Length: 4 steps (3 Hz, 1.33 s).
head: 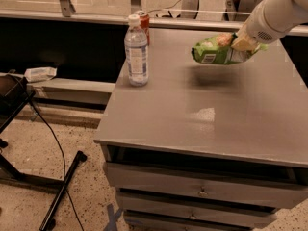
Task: Move green rice chip bag near blue plastic bottle
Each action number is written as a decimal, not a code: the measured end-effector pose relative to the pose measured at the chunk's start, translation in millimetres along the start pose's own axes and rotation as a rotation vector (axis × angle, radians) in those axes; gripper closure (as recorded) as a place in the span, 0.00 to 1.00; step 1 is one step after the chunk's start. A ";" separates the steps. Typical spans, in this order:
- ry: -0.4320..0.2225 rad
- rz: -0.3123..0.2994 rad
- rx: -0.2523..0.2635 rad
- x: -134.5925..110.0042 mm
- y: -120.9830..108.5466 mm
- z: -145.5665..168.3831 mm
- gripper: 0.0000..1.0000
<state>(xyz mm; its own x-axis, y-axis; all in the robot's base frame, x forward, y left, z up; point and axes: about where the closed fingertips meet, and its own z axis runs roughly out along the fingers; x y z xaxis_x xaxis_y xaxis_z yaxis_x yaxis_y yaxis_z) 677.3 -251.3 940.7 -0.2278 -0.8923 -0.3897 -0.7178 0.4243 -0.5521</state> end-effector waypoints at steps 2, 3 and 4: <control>-0.021 0.043 -0.028 -43.5 58.5 17.1 1.00; -0.043 0.082 -0.031 -55.7 65.6 23.0 1.00; -0.064 0.101 -0.033 -67.6 68.4 27.6 1.00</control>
Offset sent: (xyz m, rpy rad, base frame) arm -0.0247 0.1004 -0.0396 0.1098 0.0269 -0.0208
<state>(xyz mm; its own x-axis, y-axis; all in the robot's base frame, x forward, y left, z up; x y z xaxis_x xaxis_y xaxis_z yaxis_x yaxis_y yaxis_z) 661.8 -157.6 909.0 -0.2586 -0.8331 -0.4889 -0.7147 0.5055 -0.4834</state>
